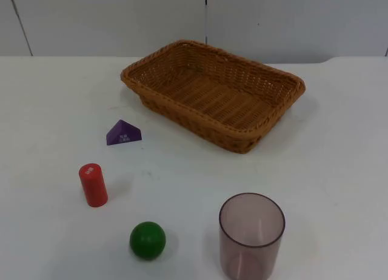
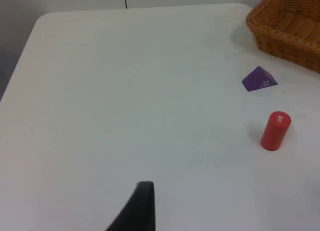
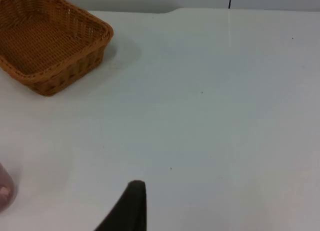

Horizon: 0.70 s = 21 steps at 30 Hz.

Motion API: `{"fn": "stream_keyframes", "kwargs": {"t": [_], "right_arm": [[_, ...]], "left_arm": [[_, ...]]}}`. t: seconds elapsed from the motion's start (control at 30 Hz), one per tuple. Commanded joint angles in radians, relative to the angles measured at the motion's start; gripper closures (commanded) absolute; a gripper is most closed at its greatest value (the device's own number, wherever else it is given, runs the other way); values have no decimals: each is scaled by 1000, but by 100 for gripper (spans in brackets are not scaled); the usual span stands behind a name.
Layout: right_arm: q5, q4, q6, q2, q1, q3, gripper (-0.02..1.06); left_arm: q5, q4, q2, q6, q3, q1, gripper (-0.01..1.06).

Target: Pick up the basket with the left hand and place the triangular block into the basket with the right hand.

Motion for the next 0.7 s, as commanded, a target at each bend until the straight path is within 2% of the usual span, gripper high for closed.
{"fn": "stream_keyframes", "kwargs": {"t": [0.0, 0.67], "right_arm": [[-10, -3, 0, -2, 5, 9, 1], [-13, -17, -5, -2, 5, 9, 1]], "left_arm": [[3, 16, -3, 0, 4, 5, 0], [3, 45, -3, -23, 4, 5, 0]]}}
